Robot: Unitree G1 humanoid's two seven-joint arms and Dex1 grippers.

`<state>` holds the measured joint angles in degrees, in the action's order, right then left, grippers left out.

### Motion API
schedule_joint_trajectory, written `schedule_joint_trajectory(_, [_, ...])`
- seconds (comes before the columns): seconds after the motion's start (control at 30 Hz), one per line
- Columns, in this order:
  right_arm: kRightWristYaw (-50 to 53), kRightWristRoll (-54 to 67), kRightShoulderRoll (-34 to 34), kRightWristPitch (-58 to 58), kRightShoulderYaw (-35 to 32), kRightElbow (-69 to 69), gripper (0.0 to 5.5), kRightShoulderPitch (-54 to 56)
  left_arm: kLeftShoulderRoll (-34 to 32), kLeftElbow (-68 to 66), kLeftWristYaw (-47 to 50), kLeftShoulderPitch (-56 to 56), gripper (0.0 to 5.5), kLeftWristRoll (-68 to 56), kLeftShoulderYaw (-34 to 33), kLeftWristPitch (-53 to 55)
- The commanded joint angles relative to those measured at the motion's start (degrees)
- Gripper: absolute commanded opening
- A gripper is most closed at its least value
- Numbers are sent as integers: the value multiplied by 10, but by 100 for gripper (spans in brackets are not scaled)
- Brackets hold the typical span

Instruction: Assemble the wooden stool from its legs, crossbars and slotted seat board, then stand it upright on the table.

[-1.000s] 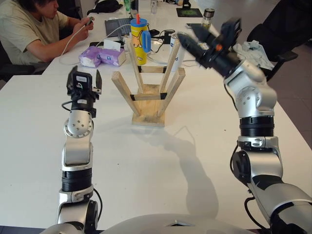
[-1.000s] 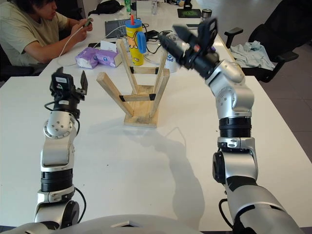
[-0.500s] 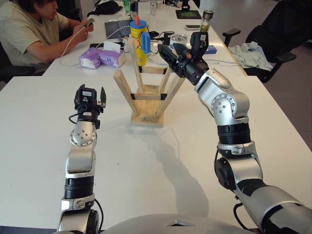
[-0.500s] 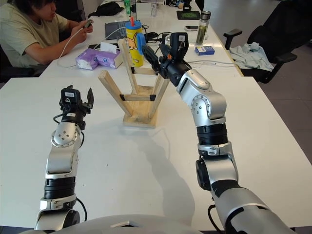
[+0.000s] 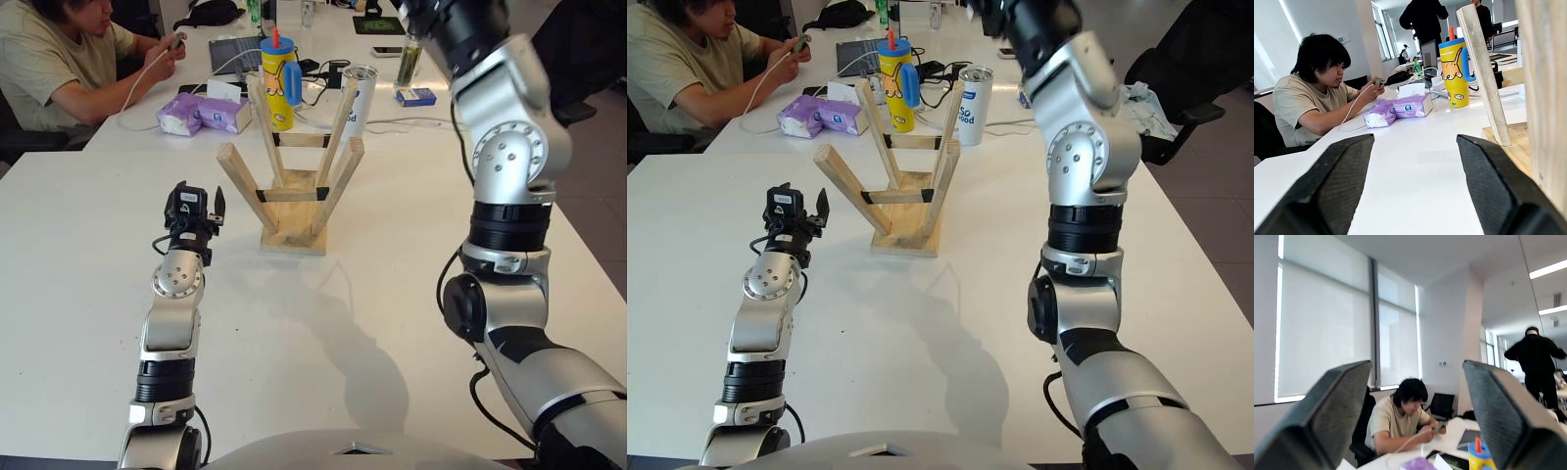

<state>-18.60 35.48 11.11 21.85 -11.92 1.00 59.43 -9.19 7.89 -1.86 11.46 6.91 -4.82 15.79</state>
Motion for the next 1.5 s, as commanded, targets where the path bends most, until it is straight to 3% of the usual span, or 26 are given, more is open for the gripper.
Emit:
schedule_joint_trajectory(0.03, [78,-68,-40,135,118,38,348,-159,3,1,4,-5,319,-1,5,3])
schedule_joint_trajectory(0.07, [89,-103,-38,191,175,94,348,-230,4,3,6,-4,319,-1,5,5])
schedule_joint_trajectory(0.13, [79,-138,-32,210,227,139,348,-313,4,-1,5,2,319,-3,7,5])
schedule_joint_trajectory(0.33, [67,-138,-27,63,132,130,348,-169,4,-16,-3,10,319,-7,14,3])
schedule_joint_trajectory(0.5, [33,-107,3,33,68,106,348,-122,-1,-30,-3,25,319,-13,11,0])
schedule_joint_trajectory(0.73, [64,-71,-9,29,-10,56,348,-161,9,-11,18,24,319,-31,-13,-13])
schedule_joint_trajectory(0.97, [208,-163,12,-1,-71,44,348,-271,5,55,88,20,319,-11,-68,-31])
schedule_joint_trajectory(1.1, [192,-175,-13,13,-21,16,348,-287,0,13,47,52,319,-16,-22,-10])
schedule_joint_trajectory(1.27, [92,-174,-88,117,212,-37,348,-310,51,-71,-8,96,319,5,114,57])
schedule_joint_trajectory(1.33, [111,-184,-94,143,217,-41,348,-329,50,-68,1,93,319,18,118,80])
schedule_joint_trajectory(1.5, [84,-201,-16,174,168,0,348,-341,-16,-66,5,45,319,22,44,91])
